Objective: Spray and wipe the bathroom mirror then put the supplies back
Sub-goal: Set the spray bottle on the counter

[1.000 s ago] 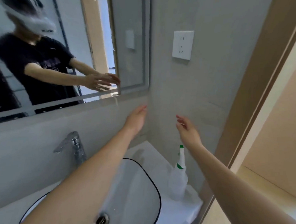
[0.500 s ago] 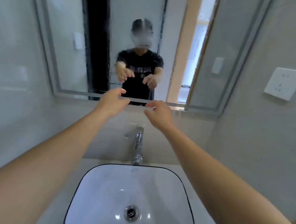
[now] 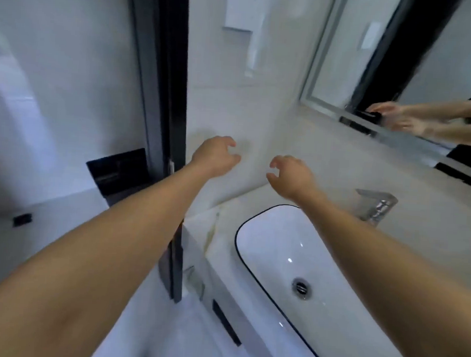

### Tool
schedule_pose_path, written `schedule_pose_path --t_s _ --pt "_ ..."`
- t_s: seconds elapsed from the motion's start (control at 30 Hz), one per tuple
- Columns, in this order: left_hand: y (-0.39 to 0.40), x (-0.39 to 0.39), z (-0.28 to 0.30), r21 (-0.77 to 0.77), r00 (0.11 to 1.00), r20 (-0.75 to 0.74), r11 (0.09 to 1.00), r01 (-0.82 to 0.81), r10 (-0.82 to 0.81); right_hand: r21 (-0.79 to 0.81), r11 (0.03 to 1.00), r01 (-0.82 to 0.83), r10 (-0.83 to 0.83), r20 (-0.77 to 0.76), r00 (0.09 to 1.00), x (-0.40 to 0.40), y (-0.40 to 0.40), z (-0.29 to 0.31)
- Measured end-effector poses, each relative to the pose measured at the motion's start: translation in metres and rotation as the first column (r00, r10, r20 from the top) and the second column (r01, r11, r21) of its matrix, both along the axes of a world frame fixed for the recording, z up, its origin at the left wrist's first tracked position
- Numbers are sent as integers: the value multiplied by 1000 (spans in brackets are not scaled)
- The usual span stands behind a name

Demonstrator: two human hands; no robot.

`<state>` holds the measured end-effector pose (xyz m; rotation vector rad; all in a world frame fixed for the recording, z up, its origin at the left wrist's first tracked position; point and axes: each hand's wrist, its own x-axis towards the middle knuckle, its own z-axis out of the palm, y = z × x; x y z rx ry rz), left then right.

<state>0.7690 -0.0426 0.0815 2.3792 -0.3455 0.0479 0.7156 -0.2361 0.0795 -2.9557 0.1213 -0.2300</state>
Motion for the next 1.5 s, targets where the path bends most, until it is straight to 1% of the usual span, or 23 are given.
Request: schedule_pose_path --t_s 0.07,0.17,0.33,0.47,0.57,0.67,0.77,0.9,1.0,1.13,1.3,1.5 --pt "31 -23 -11 5 998 -27 998 -57 57 6 998 -60 60 -43 997 -10 29 -14" --pt "71 -57 -24 20 992 -47 993 -115 116 18 991 -133 134 -66 989 -26 67 -30" --pt "119 -105 -50 41 976 -81 979 -198 201 119 974 -191 202 -92 975 -60 124 -54" --pt "137 -134 -97 65 958 -114 964 -258 264 245 948 -204 248 -165 955 -91 166 -96" --pt "140 -157 -145 70 944 -166 958 -277 285 285 936 -206 278 -238 931 -117 185 -144" --pt "142 -177 -193 62 933 -215 957 -282 289 297 937 -185 275 -298 914 -134 190 -195" --pt "148 -185 -240 84 926 -231 954 -288 300 280 947 -156 252 -347 904 -136 187 -247" --pt "154 -193 -316 86 903 -273 944 -320 331 277 951 -137 242 -392 888 -140 184 -329" --pt "154 -198 -381 58 890 -307 940 -336 337 267 953 -146 249 -412 876 -146 179 -393" --pt "147 -196 -459 16 892 -316 942 -335 322 233 961 -151 244 -450 859 -147 170 -469" --pt "128 -172 -530 -1 904 -305 949 -315 300 199 971 -136 212 -439 873 -129 154 -533" --pt "102 -131 -584 -31 925 -269 958 -286 268 177 977 -120 182 -393 901 -99 136 -586"
